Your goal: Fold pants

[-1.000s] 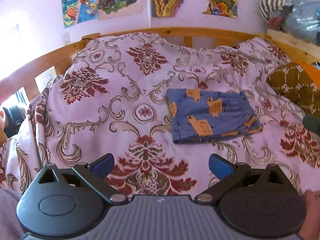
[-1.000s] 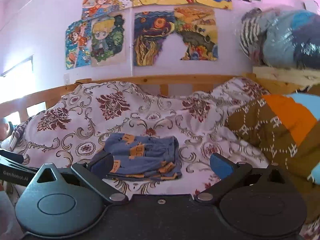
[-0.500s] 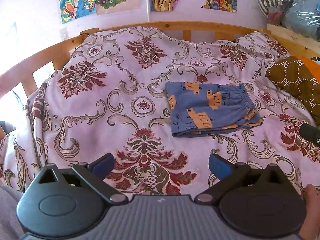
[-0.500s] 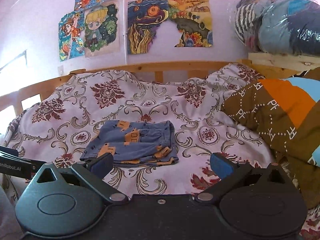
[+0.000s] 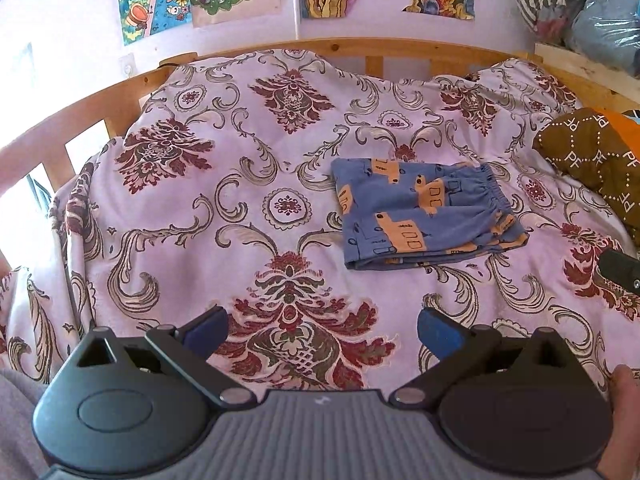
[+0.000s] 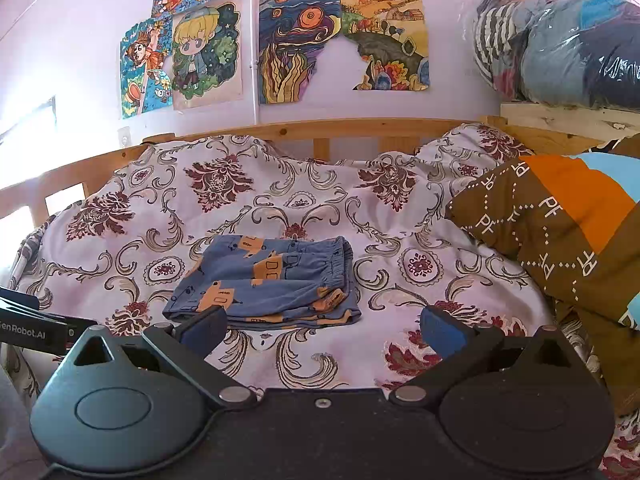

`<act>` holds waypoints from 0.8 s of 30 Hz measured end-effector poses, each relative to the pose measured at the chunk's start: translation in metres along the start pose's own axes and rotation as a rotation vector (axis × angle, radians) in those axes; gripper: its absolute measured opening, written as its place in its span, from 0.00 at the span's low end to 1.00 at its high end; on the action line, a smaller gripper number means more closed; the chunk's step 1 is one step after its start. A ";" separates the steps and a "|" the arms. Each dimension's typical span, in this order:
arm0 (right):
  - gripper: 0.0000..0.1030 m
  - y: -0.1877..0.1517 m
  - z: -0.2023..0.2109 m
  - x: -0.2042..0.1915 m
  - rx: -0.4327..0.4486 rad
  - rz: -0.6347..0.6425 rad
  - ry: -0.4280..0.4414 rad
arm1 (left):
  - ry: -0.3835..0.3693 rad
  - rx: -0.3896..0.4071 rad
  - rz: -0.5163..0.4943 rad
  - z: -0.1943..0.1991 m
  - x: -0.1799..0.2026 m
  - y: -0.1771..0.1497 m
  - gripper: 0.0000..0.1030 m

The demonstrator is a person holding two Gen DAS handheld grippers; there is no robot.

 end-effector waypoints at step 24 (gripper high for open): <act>0.99 -0.001 0.000 -0.001 -0.004 0.000 0.000 | 0.002 -0.002 0.001 0.000 -0.002 -0.002 1.00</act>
Point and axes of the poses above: each gripper's, at about its wrist camera, not at the fingertips, and z roughly against the way its jaws point, x to its right, y to its top, the point moved 3 cm from there along -z, roughly the way its jaws point, and after that the axes turned 6 degrees about z, right-handed, at the moved point
